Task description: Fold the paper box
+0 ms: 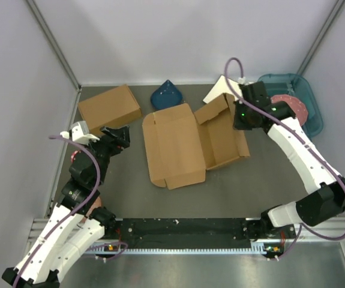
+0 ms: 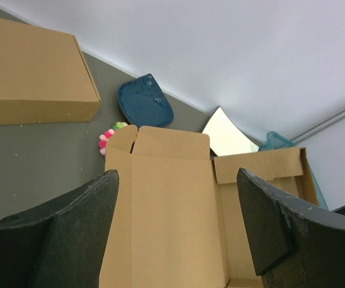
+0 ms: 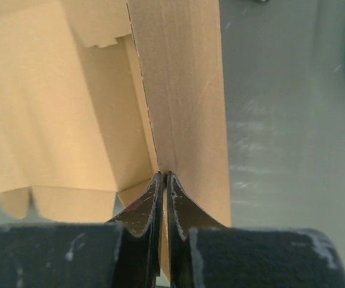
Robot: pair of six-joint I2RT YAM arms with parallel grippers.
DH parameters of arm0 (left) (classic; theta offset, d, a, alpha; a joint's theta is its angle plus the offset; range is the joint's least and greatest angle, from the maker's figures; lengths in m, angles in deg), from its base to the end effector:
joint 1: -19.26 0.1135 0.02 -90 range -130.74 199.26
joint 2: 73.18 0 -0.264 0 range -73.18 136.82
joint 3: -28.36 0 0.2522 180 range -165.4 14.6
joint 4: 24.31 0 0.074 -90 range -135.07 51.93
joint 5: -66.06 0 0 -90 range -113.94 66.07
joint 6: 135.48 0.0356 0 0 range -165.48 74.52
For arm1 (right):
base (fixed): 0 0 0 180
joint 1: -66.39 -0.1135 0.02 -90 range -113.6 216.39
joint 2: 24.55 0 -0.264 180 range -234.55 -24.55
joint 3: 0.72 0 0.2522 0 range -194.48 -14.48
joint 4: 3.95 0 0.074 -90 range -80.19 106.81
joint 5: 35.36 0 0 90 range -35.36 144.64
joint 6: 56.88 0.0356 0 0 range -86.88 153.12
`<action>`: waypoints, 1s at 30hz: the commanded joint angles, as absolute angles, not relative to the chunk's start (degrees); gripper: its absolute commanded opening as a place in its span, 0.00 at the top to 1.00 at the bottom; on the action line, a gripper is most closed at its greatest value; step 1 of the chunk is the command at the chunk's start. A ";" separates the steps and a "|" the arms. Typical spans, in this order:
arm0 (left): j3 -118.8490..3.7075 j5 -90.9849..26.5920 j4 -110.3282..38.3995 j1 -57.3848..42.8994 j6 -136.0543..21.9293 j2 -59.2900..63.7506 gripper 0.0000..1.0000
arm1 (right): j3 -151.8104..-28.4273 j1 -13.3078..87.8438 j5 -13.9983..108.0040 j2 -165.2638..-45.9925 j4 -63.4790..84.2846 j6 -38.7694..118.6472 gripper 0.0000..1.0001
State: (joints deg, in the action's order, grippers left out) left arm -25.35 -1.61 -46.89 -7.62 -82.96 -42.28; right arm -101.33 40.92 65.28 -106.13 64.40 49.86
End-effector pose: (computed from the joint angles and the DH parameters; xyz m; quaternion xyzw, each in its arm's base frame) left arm 0.1246 -0.0480 0.3473 -0.2006 0.6767 -0.2546 0.6611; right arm 0.2654 0.1191 0.3742 -0.0389 0.9334 0.0435 0.3542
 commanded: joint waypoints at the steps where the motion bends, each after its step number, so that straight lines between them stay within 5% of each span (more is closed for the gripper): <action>1: -23.73 -5.83 -44.13 -7.55 -84.06 -41.89 0.16 | -93.16 46.79 44.99 -99.96 56.33 65.09 1.00; 21: -16.60 -15.15 -43.34 -7.64 -88.73 -40.92 0.18 | -72.84 47.76 46.29 -85.37 51.46 70.13 1.00; 25: -16.95 -15.50 -42.55 -7.64 -88.64 -39.34 0.18 | -77.84 46.98 48.22 -86.33 54.44 67.94 0.59; 30: -17.48 -15.50 -42.20 -7.64 -88.73 -38.11 0.18 | -87.84 43.02 55.77 -90.27 58.93 65.30 0.37</action>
